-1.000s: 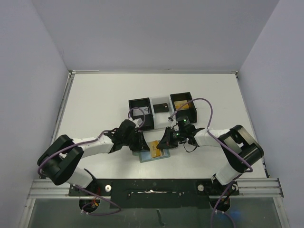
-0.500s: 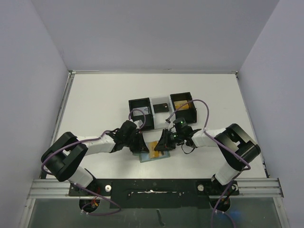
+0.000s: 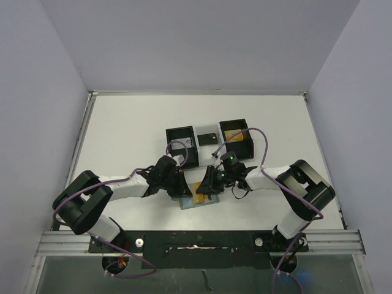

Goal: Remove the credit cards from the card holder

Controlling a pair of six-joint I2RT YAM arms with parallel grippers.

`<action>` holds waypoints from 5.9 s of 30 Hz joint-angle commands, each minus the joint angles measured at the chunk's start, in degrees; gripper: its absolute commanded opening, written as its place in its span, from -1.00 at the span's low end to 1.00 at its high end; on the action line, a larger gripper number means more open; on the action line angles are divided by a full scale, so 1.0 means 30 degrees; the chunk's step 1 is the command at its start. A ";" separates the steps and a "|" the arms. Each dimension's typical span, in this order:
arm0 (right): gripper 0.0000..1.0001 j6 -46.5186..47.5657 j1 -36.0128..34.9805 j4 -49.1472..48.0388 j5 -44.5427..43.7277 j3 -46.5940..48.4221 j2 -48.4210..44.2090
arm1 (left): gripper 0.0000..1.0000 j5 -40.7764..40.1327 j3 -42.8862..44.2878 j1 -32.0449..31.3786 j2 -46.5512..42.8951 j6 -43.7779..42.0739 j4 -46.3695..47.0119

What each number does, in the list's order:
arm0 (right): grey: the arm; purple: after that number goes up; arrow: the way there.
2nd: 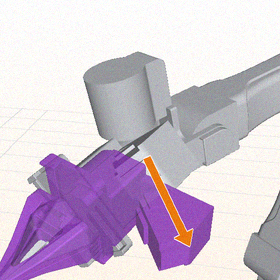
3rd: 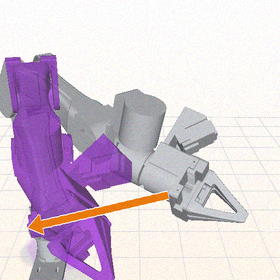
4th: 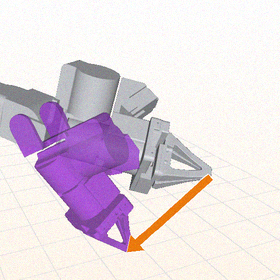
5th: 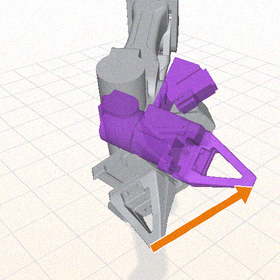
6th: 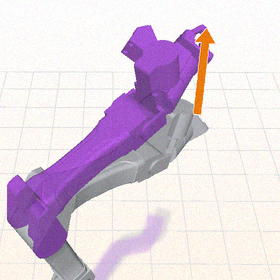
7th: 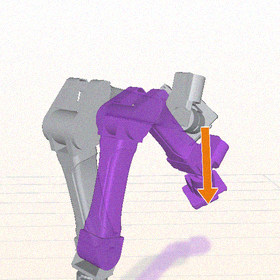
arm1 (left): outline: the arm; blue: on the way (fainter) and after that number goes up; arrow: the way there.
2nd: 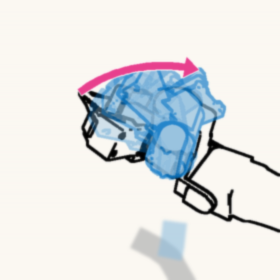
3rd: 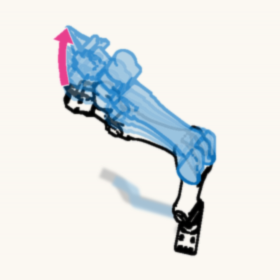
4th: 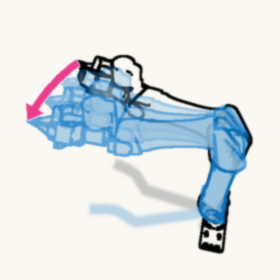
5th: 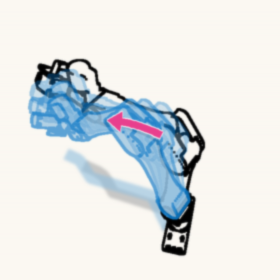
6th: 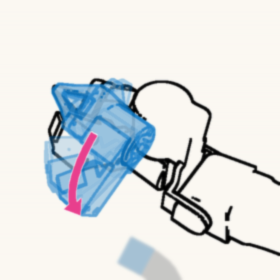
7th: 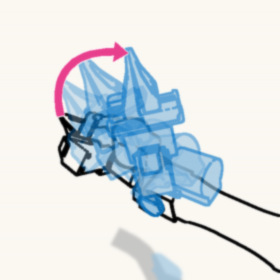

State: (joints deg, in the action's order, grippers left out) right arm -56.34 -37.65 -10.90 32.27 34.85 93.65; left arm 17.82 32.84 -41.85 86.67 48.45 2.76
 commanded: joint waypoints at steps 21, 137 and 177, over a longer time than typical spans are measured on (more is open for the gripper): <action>-1.00 0.3124 0.2176 0.5300 -0.1834 0.1230 -0.5385 | -0.90 -0.2479 -0.0368 0.0003 -0.1768 -0.0832 -0.2191; -0.03 3.9294 0.7392 0.5060 -0.6950 1.0992 0.3478 | 0.37 -0.0650 -0.1133 0.3562 -0.7354 -0.2011 -0.3217; 0.14 3.4800 0.7476 0.4082 -0.7054 1.2362 0.2150 | 0.37 0.0925 -0.0535 0.3548 -0.6747 -0.2280 -0.2797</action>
State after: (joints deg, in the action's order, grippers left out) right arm 56.03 -15.70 9.82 11.09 70.19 106.50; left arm 18.96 27.83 -31.44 68.31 42.33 -8.38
